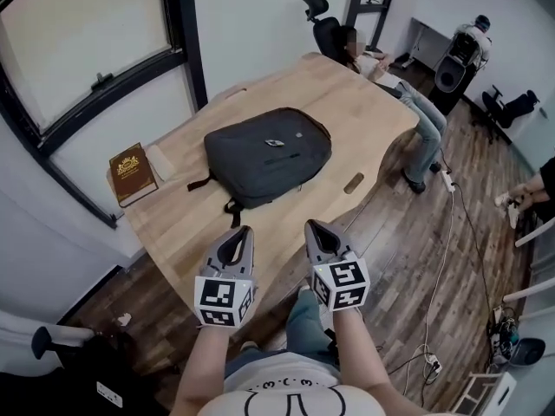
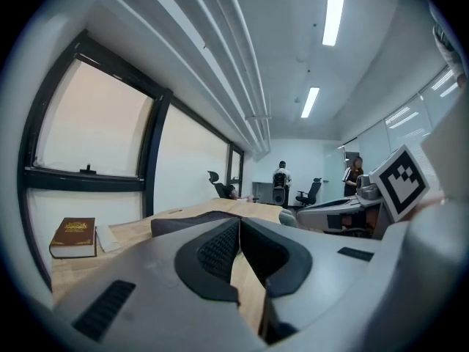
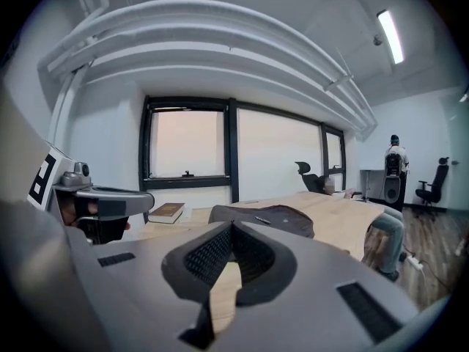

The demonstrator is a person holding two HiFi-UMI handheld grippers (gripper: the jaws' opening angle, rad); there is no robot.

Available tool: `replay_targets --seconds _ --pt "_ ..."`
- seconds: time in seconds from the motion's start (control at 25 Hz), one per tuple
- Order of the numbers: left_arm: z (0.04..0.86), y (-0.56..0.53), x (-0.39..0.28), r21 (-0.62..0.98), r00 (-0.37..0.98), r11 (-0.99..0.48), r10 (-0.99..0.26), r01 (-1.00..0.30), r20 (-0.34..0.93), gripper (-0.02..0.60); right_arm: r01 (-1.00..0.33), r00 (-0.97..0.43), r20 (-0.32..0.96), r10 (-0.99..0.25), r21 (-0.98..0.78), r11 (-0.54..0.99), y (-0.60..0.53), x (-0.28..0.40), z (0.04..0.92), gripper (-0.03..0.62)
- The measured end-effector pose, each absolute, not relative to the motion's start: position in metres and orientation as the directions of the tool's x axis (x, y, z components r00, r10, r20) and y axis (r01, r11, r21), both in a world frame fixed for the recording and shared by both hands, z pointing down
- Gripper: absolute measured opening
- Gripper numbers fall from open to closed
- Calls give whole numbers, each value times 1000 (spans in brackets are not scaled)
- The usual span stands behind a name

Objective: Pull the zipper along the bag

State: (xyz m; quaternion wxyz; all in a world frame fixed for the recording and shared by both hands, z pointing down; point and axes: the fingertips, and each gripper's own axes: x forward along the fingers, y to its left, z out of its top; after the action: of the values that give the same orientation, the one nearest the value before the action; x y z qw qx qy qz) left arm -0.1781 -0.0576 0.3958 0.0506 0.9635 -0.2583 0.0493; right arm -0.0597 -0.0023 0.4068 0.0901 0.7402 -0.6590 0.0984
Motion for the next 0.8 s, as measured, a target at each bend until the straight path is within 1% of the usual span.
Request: replay_targets --seconds 0.12,0.28,0.36,0.44,0.48,0.52,0.56,0.64,0.8 --pt "413 -75 -145 86 840 -843 -511 -531 183 18 -996 71 317 -946 -36 -87 -23 -14 431 52" --pt "429 -97 -104 99 800 -805 -552 -585 233 18 -998 11 377 -926 -55 -35 -47 41 454 54" --pt "439 -106 -82 111 789 -797 -551 -594 272 18 -998 -37 403 -915 -66 11 -60 61 464 132" --pt "448 -113 -63 109 776 -791 -548 -602 313 26 -996 -77 432 -898 -72 51 -72 77 475 133" --pt "452 -114 -56 103 768 -788 -549 -607 331 59 -995 -99 449 -888 -75 72 -77 82 482 133" --pt "455 -116 -51 95 759 -785 -550 -613 348 113 -992 -120 466 -876 -79 94 -82 85 490 133" --pt "457 -119 -47 83 750 -782 -554 -618 362 129 -990 -140 483 -864 -84 113 -88 86 498 133" --pt "462 -126 -42 48 731 -778 -564 -626 385 136 -986 -168 516 -840 -102 135 -100 86 515 135" --pt "475 -142 -43 6 700 -775 -567 -632 435 138 -981 -187 584 -790 -146 124 -116 79 557 138"
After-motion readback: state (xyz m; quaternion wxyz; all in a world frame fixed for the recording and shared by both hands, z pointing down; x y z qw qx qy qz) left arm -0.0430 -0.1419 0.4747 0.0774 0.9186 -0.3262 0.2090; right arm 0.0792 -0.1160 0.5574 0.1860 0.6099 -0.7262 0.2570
